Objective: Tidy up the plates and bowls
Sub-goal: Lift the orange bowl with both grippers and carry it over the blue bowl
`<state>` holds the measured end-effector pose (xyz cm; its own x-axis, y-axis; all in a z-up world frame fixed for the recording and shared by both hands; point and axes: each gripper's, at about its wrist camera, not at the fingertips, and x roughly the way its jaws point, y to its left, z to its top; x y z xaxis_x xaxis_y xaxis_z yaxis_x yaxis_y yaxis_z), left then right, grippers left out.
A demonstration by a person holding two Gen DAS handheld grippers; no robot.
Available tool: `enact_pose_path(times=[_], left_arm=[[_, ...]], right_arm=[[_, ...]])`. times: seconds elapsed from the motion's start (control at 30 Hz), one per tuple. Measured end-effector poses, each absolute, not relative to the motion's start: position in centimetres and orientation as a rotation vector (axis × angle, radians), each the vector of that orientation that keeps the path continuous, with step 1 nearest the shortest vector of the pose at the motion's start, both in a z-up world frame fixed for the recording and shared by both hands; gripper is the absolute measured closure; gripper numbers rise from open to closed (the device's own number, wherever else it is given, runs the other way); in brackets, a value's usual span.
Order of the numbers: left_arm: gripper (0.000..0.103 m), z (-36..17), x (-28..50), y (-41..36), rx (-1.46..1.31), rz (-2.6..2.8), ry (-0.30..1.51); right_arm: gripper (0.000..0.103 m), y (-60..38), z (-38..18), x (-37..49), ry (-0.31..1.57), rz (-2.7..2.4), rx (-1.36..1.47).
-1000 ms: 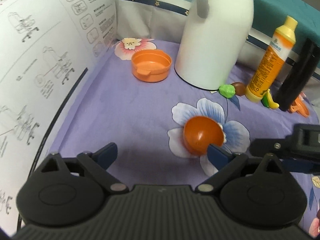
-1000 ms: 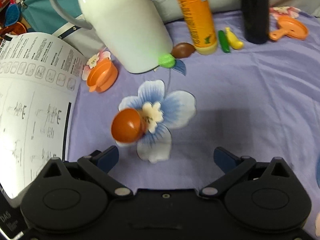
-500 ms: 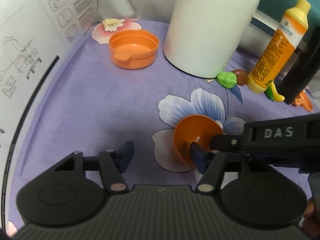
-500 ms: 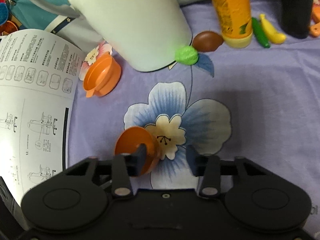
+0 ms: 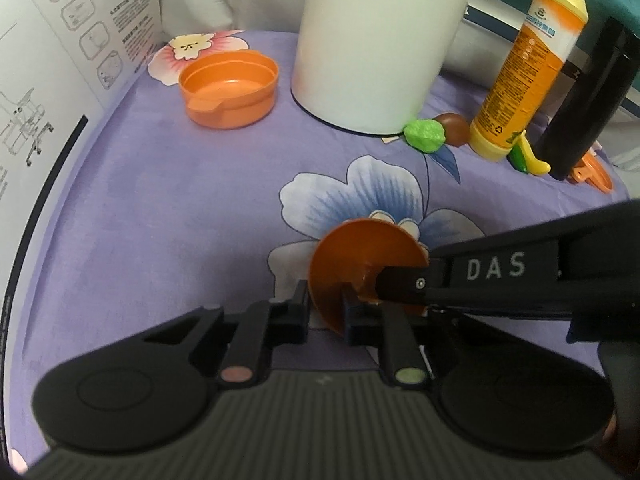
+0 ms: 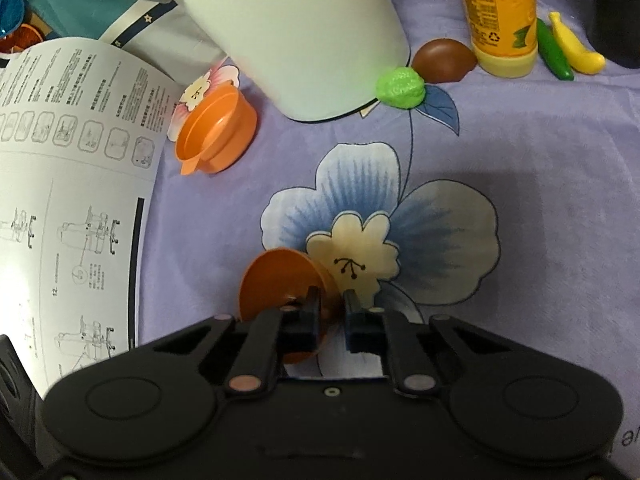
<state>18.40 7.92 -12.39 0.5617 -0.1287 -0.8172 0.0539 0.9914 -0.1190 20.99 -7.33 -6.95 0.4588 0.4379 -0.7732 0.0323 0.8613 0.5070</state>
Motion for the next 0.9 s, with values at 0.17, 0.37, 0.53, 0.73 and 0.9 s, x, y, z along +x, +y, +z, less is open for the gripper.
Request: enact_pose_path(times=[0.17,0.37,0.53,0.73,0.9], left_arm=[[0.089,-11.4,17.1,7.5,-0.067,-0.111,0.963],[0.089,-9.7,15.1,6.7,-0.050,-0.128,0.949],[0.089,-8.4,13.0,6.0,-0.041,-0.141,0.936],[0.089,-7.0,9.9,5.1,-0.035,-0.172,0.927],[0.089,-6.3,7.3,4.1,-0.022,-0.198,0.927]], right_arm=[[0.091,-7.9,-6.1,19.7,1.072,0.268,0.498],[0.091,-8.7,-4.7,17.8,1.058,0.271,0.495],[0.091,-9.4,-3.3,15.7,1.050,0.278,0.487],[0.091,-10.6,-1.8,12.3,1.034,0.285,0.491],[0.091,-12.0,-1.2,9.1,1.030,0.285,0.504]])
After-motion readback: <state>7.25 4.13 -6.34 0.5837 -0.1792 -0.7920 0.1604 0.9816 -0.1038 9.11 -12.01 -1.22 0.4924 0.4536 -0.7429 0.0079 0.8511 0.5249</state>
